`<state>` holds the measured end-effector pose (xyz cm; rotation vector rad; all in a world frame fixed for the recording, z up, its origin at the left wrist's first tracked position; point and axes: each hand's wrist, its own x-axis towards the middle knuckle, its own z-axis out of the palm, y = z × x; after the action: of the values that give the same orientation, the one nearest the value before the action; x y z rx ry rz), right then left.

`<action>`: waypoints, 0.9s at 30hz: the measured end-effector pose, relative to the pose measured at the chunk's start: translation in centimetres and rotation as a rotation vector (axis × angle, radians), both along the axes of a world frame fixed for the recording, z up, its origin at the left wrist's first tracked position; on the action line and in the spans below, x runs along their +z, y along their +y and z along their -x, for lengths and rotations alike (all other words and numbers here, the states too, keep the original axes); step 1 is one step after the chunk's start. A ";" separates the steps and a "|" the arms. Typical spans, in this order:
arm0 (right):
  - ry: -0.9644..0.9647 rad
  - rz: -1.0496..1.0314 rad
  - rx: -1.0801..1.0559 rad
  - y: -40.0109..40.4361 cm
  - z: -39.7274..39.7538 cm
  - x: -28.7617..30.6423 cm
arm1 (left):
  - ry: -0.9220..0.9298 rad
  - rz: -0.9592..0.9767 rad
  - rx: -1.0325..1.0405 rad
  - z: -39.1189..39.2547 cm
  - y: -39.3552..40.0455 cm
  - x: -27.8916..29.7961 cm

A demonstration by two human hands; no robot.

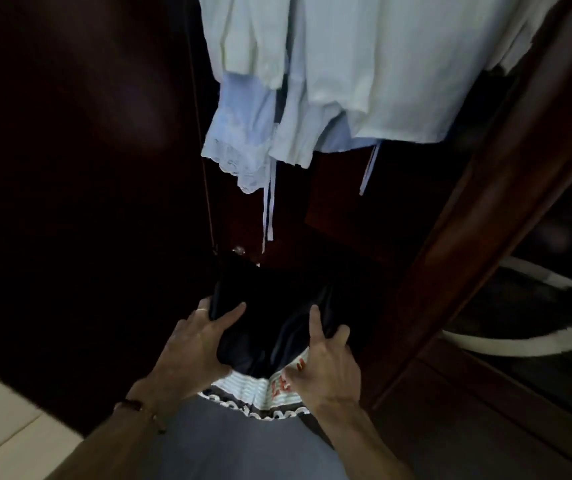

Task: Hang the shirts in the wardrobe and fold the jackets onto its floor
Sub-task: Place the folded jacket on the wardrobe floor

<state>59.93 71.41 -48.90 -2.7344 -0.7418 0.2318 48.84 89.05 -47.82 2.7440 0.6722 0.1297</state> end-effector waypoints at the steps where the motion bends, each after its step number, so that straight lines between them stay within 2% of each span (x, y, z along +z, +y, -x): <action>1: -0.025 0.005 -0.025 1.0 -0.8 -1.3 | 0.003 -0.046 -0.027 -1.8 0.9 -1.4; 7: -0.099 -0.001 -0.132 5.3 -7.9 -8.0 | 0.084 -0.153 -0.188 -12.3 4.6 -7.8; 10: -0.118 -0.020 -0.161 6.7 -11.6 -8.7 | 0.045 -0.158 -0.261 -16.9 6.5 -8.6; 13: -0.127 -0.028 -0.224 7.4 -15.4 -9.6 | -0.022 -0.246 -0.344 -21.9 8.1 -9.8; 16: -0.044 0.052 -0.272 7.3 -17.9 -12.2 | 0.088 -0.357 -0.359 -25.0 8.5 -13.3; 19: -0.013 0.144 -0.369 6.0 -18.9 -15.3 | 0.050 -0.458 -0.284 -25.6 9.5 -17.5; 21: -0.166 0.242 -0.311 5.7 -18.2 -17.1 | 0.031 -0.481 -0.329 -24.8 9.8 -19.7; 23: -0.270 0.217 -0.138 6.6 -17.0 -18.8 | -0.016 -0.444 -0.402 -23.7 9.5 -21.1; 25: -0.304 0.171 0.026 7.7 -15.9 -20.1 | 0.072 -0.397 -0.473 -22.8 9.4 -22.2; 27: -0.289 0.179 0.084 8.4 -16.2 -21.2 | 0.127 -0.437 -0.518 -23.0 10.7 -22.9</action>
<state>76.12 79.84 -70.13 -2.9464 -0.9552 -0.0870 71.80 99.71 -70.75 3.2640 -0.0736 -0.0206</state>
